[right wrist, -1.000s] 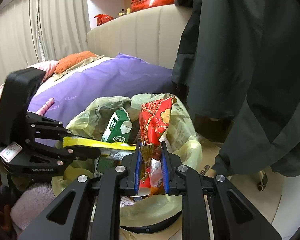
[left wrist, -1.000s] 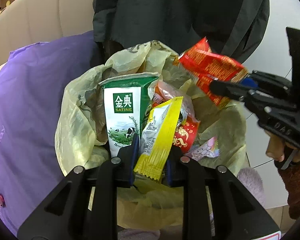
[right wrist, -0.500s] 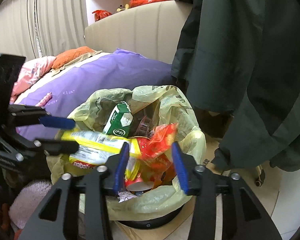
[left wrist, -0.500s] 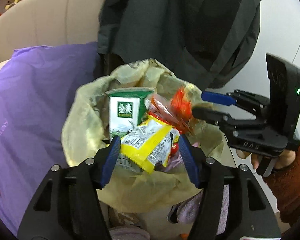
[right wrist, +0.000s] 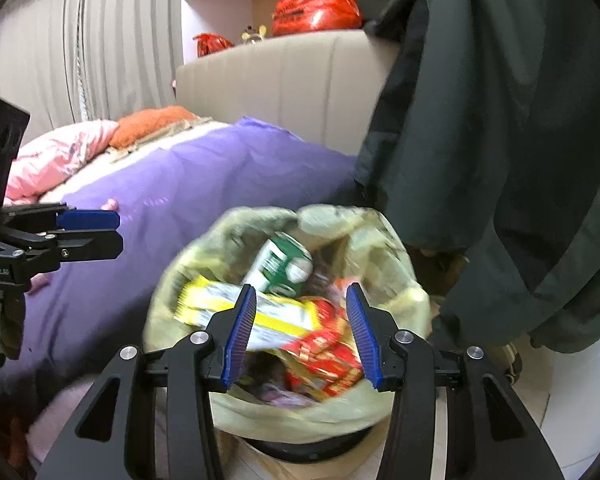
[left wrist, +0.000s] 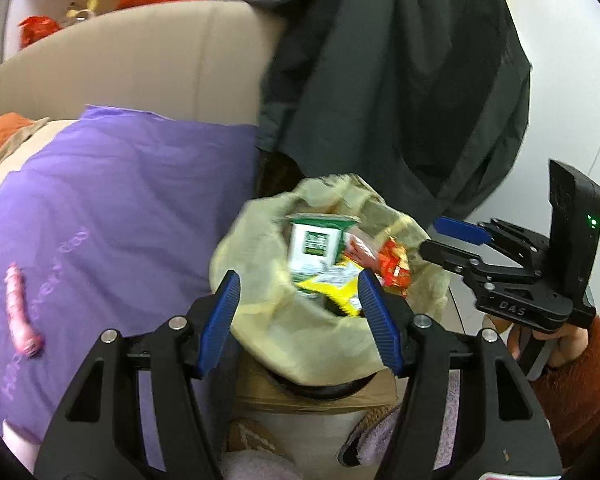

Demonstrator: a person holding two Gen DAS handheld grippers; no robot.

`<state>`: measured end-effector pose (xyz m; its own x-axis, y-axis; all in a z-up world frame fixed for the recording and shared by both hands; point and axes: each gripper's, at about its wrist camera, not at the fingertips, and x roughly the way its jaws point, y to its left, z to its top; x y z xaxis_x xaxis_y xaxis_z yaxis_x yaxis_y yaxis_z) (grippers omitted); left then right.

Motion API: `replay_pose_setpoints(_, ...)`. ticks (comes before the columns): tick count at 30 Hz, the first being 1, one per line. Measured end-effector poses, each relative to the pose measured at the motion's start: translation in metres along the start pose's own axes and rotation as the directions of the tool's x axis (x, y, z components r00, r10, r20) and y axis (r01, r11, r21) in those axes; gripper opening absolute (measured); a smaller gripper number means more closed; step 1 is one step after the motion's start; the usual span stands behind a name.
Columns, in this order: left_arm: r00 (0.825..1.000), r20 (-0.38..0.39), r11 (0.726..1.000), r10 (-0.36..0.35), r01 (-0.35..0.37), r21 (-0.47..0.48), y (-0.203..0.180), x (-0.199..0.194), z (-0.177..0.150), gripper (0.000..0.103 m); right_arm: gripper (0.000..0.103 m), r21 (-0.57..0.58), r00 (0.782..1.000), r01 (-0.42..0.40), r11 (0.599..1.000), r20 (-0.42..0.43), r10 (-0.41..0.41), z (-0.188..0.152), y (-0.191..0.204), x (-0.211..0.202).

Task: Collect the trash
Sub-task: 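Move both tools back over the bed toward the remaining wrappers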

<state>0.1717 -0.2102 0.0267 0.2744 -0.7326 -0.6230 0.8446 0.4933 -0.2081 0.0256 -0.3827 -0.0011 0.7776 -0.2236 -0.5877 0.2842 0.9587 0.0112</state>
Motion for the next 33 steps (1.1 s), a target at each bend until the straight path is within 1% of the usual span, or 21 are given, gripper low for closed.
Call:
replay_pose_setpoints(2, 0.999, 0.026, 0.999, 0.023, -0.022, -0.027, 0.018, -0.020, -0.005, 0.058, 0.045, -0.007, 0.999, -0.026, 1.000, 0.020, 0.026, 0.005, 0.016, -0.005)
replay_pose_setpoints(5, 0.997, 0.047, 0.997, 0.061, -0.058, -0.052, 0.043, -0.046, -0.015, 0.058, 0.053, -0.025, 0.997, -0.074, 0.997, 0.031, 0.075, 0.014, 0.045, -0.006)
replay_pose_setpoints(7, 0.993, 0.060, 0.993, 0.104, -0.101, -0.061, 0.065, -0.065, -0.025, 0.058, 0.053, -0.044, 0.995, -0.096, 0.994, 0.037, 0.098, 0.019, 0.065, -0.004)
replay_pose_setpoints(11, 0.976, 0.055, 0.975, 0.209, -0.204, -0.089, 0.115, -0.104, -0.047, 0.058, 0.053, -0.072, 0.989, -0.138, 0.988, 0.050, 0.141, 0.028, 0.111, 0.007)
replay_pose_setpoints(13, 0.962, 0.044, 0.958, 0.269, -0.262, -0.117, 0.146, -0.126, -0.063, 0.058, 0.055, -0.088, 0.983, -0.173, 0.981, 0.054, 0.178, 0.033, 0.135, 0.015)
replay_pose_setpoints(14, 0.954, 0.039, 0.948, 0.296, -0.289, -0.129, 0.160, -0.136, -0.071, 0.058, 0.059, -0.096, 0.979, -0.190, 0.977, 0.055, 0.196, 0.034, 0.144, 0.018)
replay_pose_setpoints(15, 0.948, 0.034, 0.941, 0.316, -0.308, -0.139, 0.171, -0.144, -0.077, 0.058, 0.060, -0.109, 0.973, -0.218, 0.970, 0.050, 0.224, 0.036, 0.157, 0.022)
replay_pose_setpoints(18, 0.922, 0.031, 0.908, 0.385, -0.373, -0.190, 0.207, -0.171, -0.098, 0.058, 0.060, -0.144, 0.954, -0.297, 0.944, -0.004, 0.299, 0.039, 0.194, 0.038)
replay_pose_setpoints(21, 0.902, 0.027, 0.874, 0.431, -0.409, -0.261, 0.242, -0.191, -0.116, 0.058, 0.060, -0.176, 0.939, -0.344, 0.922, -0.053, 0.340, 0.038, 0.228, 0.051)
replay_pose_setpoints(24, 0.887, 0.033, 0.844, 0.461, -0.427, -0.324, 0.270, -0.204, -0.129, 0.058, 0.060, -0.215, 0.930, -0.368, 0.905, -0.083, 0.358, 0.034, 0.261, 0.060)
replay_pose_setpoints(27, 0.889, 0.031, 0.836, 0.457, -0.417, -0.358, 0.286, -0.204, -0.138, 0.058, 0.060, -0.249, 0.920, -0.391, 0.886, -0.116, 0.373, 0.030, 0.288, 0.067)
replay_pose_setpoints(30, 0.895, 0.024, 0.839, 0.445, -0.408, -0.359, 0.290, -0.199, -0.145, 0.058, 0.060, -0.280, 0.913, -0.408, 0.869, -0.150, 0.380, 0.027, 0.308, 0.073)
replay_pose_setpoints(33, 0.904, 0.022, 0.846, 0.427, -0.390, -0.364, 0.297, -0.194, -0.149, 0.058, 0.060, -0.282, 0.908, -0.415, 0.865, -0.183, 0.376, 0.023, 0.321, 0.080)
